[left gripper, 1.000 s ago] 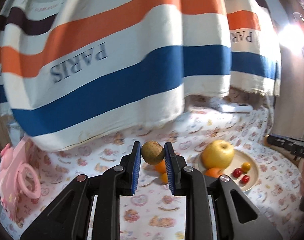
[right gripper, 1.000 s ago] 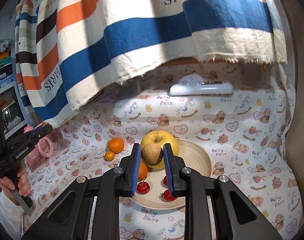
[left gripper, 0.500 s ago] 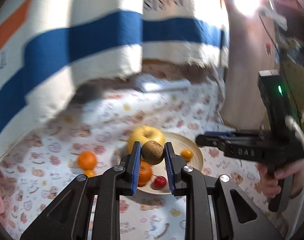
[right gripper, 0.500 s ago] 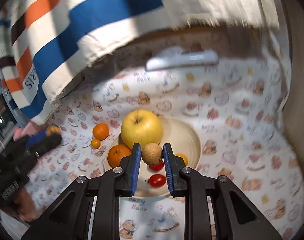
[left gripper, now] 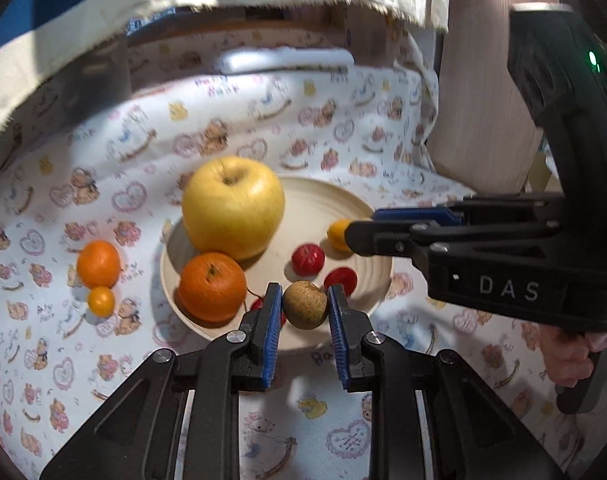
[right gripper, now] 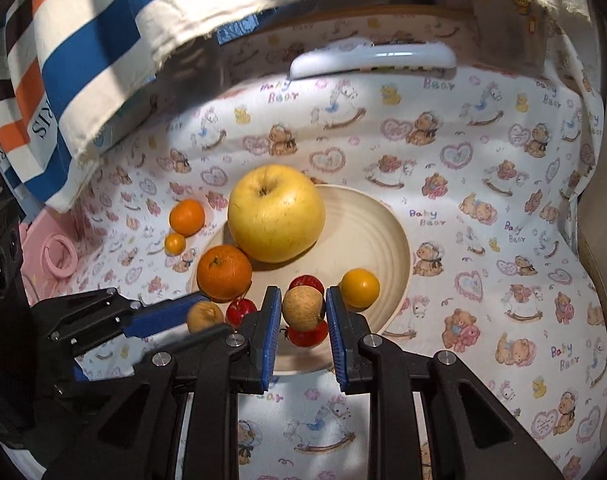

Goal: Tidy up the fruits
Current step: 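Lower and release the golden fruit on the plate with the left tool while the right tool releases the kiwi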

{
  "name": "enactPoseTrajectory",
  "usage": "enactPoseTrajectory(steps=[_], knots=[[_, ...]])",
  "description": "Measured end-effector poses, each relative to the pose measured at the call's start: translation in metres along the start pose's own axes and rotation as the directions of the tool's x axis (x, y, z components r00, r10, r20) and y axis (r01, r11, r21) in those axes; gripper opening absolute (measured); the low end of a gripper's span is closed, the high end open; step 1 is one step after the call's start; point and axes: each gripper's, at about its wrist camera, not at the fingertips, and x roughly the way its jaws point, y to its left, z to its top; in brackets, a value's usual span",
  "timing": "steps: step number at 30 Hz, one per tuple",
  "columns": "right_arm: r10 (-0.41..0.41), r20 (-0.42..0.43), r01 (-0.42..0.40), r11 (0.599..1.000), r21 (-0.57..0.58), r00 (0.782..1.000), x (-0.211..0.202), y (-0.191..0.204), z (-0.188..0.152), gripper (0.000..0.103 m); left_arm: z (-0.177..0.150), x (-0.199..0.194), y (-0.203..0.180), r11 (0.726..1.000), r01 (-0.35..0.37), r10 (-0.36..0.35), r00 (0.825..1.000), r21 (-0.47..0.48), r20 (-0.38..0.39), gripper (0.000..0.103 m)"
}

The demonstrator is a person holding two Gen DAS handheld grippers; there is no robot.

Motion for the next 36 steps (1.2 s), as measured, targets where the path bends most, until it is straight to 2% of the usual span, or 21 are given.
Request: enactPoseTrajectory(steps=[5,14,30,32,36], knots=[[-0.029,-0.047,0.029,1.000,0.012,0.998,0.016,-0.002,-0.003,0.024,-0.004,0.009,0.001,1.000,0.005,-0.005,1.000,-0.004,-0.015,0.022],[-0.072,-0.042,0.073,0.997,0.017,0.997,0.018,-0.006,-0.004,0.024,-0.005,0.011,-0.001,1.000,-0.007,0.008,1.000,0.013,-0.005,0.022],[-0.086,-0.044,0.087,0.996,0.023,0.995,0.018,-0.007,-0.004,0.024,-0.009,0.007,-0.003,0.999,-0.026,0.025,1.000,0.024,0.012,0.023],[-0.086,-0.046,0.087,0.996,0.022,0.995,0.019,-0.007,-0.005,0.024,-0.009,0.006,-0.005,0.999,-0.032,0.032,0.999,0.032,0.017,0.024],[-0.095,-0.047,0.096,0.995,0.029,0.994,0.020,-0.011,-0.005,0.024,-0.010,0.005,-0.005,0.998,-0.057,0.056,0.998,0.040,0.028,0.042]])
